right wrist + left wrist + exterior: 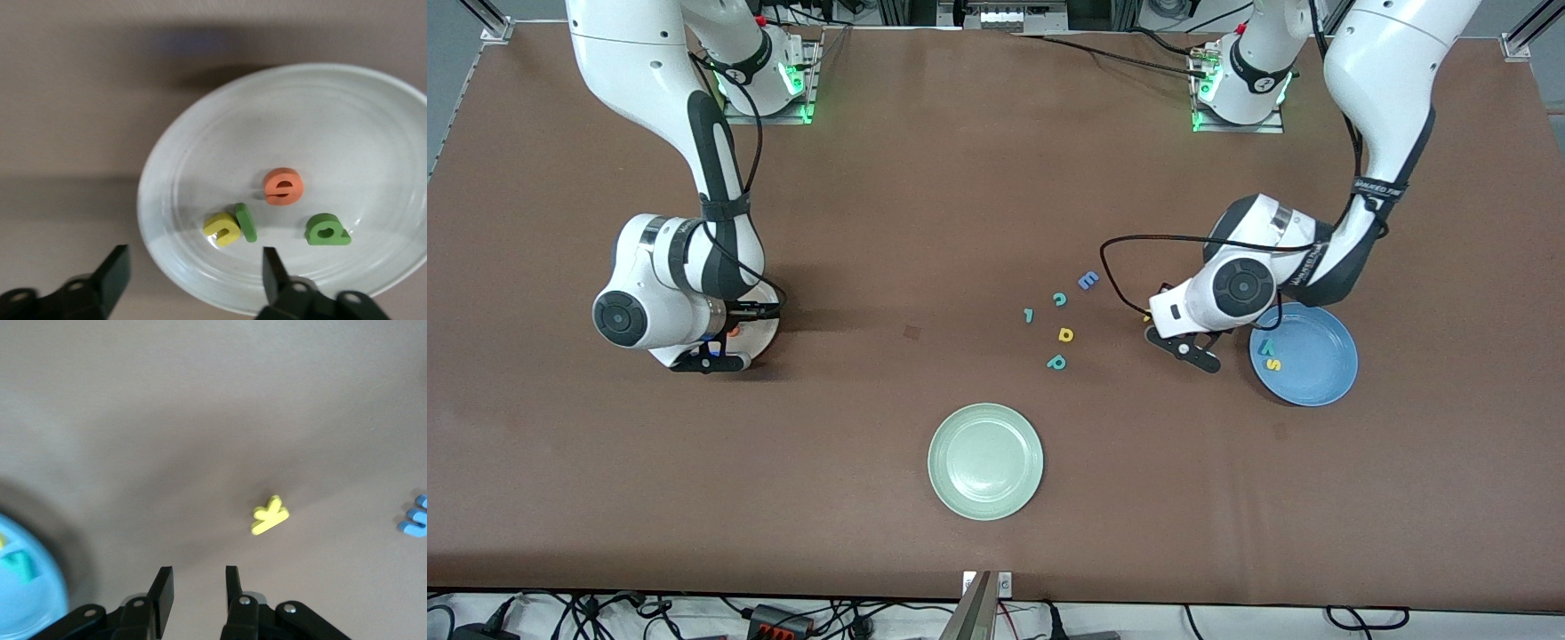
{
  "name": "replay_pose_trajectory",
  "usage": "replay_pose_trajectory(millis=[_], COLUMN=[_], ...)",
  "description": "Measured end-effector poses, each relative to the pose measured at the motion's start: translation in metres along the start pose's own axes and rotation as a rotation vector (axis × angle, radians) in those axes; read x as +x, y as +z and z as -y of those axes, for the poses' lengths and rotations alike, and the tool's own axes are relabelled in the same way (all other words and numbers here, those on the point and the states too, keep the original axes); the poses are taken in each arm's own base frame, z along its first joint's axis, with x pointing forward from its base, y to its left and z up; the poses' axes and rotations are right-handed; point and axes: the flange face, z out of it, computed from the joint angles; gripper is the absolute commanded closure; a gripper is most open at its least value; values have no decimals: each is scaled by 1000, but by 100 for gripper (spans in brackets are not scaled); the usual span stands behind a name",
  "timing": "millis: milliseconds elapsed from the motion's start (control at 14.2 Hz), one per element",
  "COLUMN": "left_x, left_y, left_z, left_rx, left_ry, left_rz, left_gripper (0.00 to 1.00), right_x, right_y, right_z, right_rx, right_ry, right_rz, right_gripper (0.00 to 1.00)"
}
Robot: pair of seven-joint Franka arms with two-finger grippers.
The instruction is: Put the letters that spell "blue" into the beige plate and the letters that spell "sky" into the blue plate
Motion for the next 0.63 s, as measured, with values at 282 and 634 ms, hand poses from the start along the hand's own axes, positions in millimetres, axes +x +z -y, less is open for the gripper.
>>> replay_pose_trajectory(millis=[282, 634], left_x=[-1, 7], left_y=[-1, 21], left_z=[14, -21], left_rx=[-10, -19], left_ry=[8, -50], left_rz=[10, 34], left_gripper=[42, 0], right_x=[8, 11], right_y=[-61, -116], right_z=[1, -10], right_rx=[21, 47], right_ry=[-11, -5], right_rz=[-72, -86], right_gripper=[0, 0])
